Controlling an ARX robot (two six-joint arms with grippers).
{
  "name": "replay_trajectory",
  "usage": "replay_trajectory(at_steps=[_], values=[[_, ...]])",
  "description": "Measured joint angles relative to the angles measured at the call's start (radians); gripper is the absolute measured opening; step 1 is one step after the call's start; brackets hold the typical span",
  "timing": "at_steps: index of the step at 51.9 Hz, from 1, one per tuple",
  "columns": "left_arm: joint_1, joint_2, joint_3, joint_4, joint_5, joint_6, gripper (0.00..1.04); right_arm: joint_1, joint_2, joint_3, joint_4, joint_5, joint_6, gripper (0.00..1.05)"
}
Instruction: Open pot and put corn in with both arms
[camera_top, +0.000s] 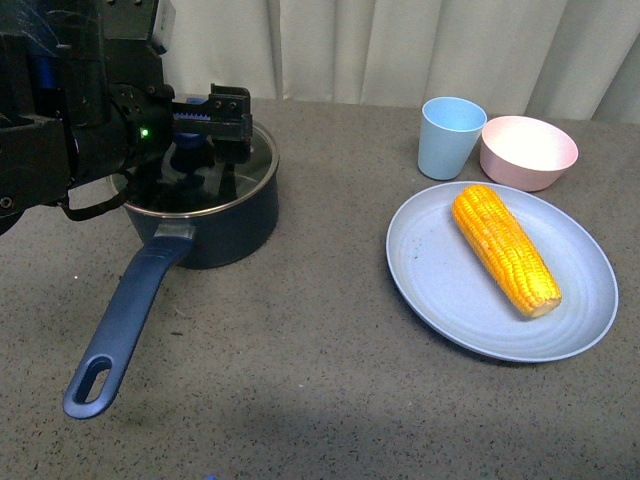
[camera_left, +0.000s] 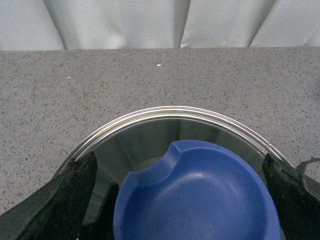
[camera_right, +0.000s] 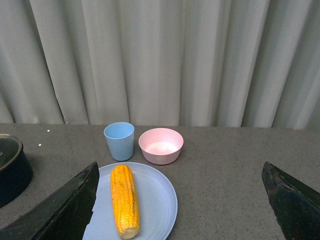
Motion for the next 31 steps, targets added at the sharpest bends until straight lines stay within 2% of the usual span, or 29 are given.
replay_trajectory(at_steps=[8, 10, 15, 18, 20, 31], values=[[0.0, 0.002, 0.0, 0.0, 0.0, 0.0, 0.98, 0.0, 0.0, 0.0, 0.0, 0.0, 0.0, 0.95], [0.0, 0.002, 0.002, 0.0, 0.001, -0.001, 0.95, 0.0, 0.0, 0.0, 0.0, 0.0, 0.0, 0.95], [-0.001, 0.002, 0.002, 0.005, 0.0, 0.002, 0.81, 0.0, 0.0, 0.0, 0.0, 0.0, 0.0, 0.95], [-0.005, 0.002, 0.002, 0.018, 0.003, 0.016, 0.66, 0.0, 0.0, 0.0, 0.0, 0.0, 0.0, 0.95], [-0.007, 0.002, 0.002, 0.018, 0.001, 0.016, 0.63, 0.0, 0.0, 0.0, 0.0, 0.0, 0.0, 0.95], [-0.008, -0.01, 0.0, 0.016, 0.0, 0.018, 0.62, 0.0, 0.0, 0.0, 0.0, 0.0, 0.0, 0.95]])
